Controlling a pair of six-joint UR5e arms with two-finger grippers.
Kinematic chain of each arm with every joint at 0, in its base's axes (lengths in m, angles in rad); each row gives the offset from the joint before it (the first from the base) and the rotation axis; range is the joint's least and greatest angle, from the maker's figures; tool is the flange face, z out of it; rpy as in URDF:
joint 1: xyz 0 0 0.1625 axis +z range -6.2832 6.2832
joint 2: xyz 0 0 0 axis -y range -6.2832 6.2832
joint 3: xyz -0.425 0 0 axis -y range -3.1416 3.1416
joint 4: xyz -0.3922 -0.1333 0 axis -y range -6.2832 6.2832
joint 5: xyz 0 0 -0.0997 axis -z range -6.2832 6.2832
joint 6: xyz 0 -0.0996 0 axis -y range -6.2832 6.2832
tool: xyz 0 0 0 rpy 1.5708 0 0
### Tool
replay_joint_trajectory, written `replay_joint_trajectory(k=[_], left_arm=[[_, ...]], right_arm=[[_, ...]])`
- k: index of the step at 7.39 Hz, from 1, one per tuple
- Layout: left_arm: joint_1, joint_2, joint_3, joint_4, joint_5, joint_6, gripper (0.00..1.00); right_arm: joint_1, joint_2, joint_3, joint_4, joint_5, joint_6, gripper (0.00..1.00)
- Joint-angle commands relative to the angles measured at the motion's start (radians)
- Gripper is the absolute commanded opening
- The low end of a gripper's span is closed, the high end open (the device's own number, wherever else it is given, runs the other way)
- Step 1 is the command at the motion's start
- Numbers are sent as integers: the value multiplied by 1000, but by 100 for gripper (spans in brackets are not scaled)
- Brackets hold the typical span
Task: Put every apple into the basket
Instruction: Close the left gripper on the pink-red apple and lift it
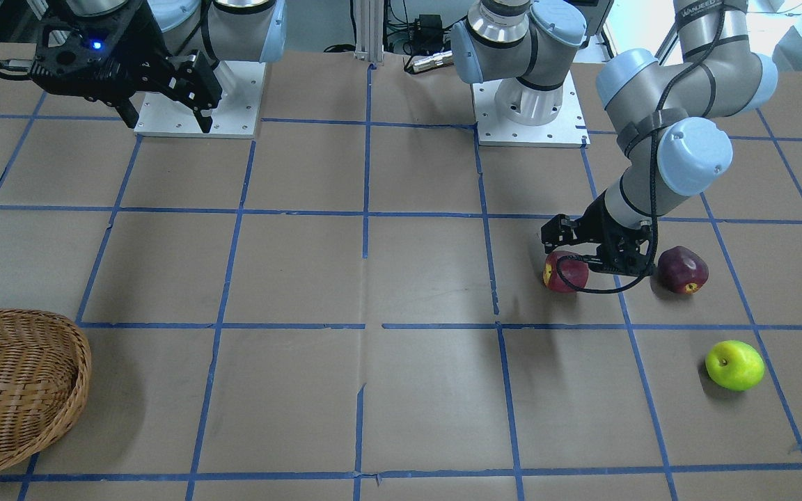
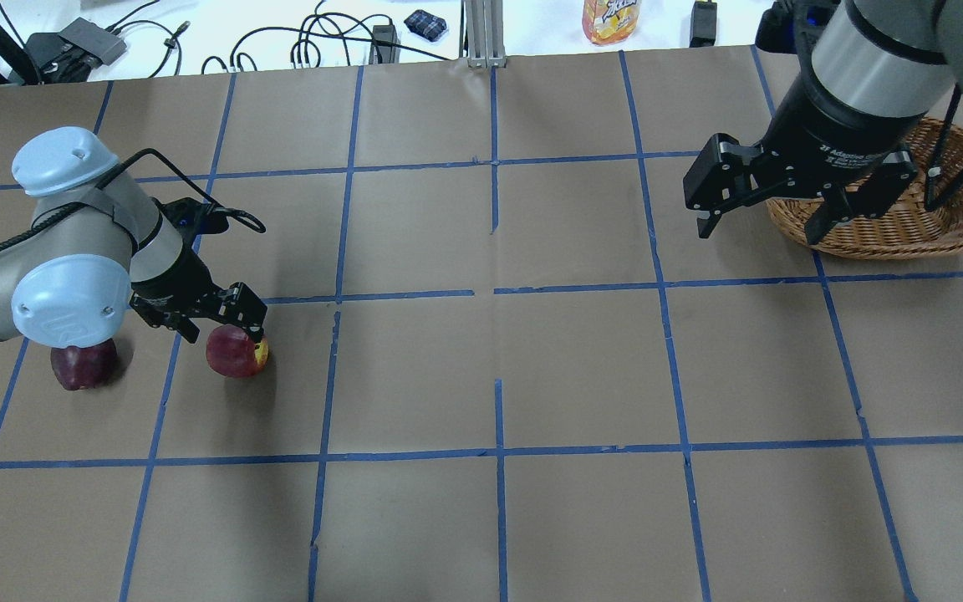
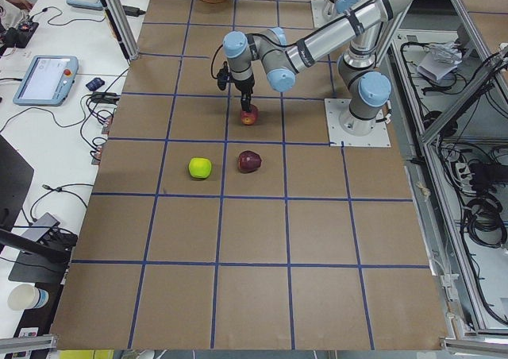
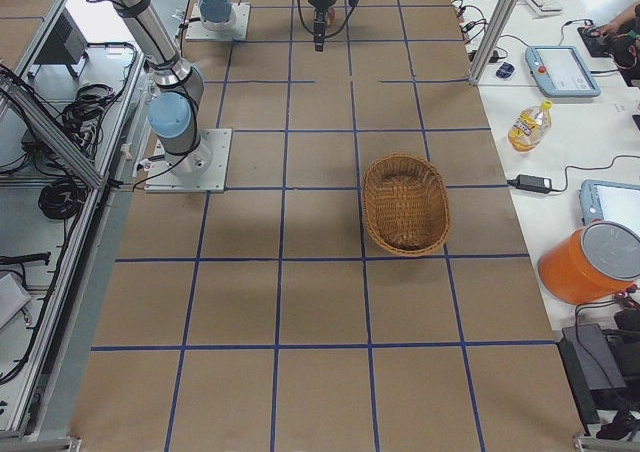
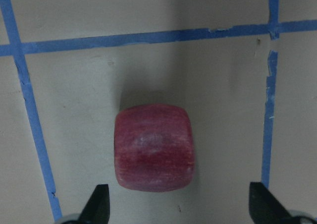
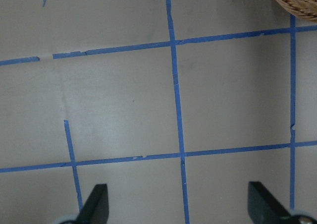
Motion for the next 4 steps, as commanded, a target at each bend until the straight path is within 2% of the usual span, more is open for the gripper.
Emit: replay_joint_trajectory(k=[1, 3, 4], left_arm=[[3, -58, -7, 85, 70, 0, 100], [3, -103, -8, 98, 61, -14, 100], [3, -109, -8, 98, 63, -12, 83]], right_arm=[[0, 0, -2, 0, 0, 1, 100], [0, 0, 4, 1, 0, 1, 100], [0, 0, 4, 0, 0, 1, 100]])
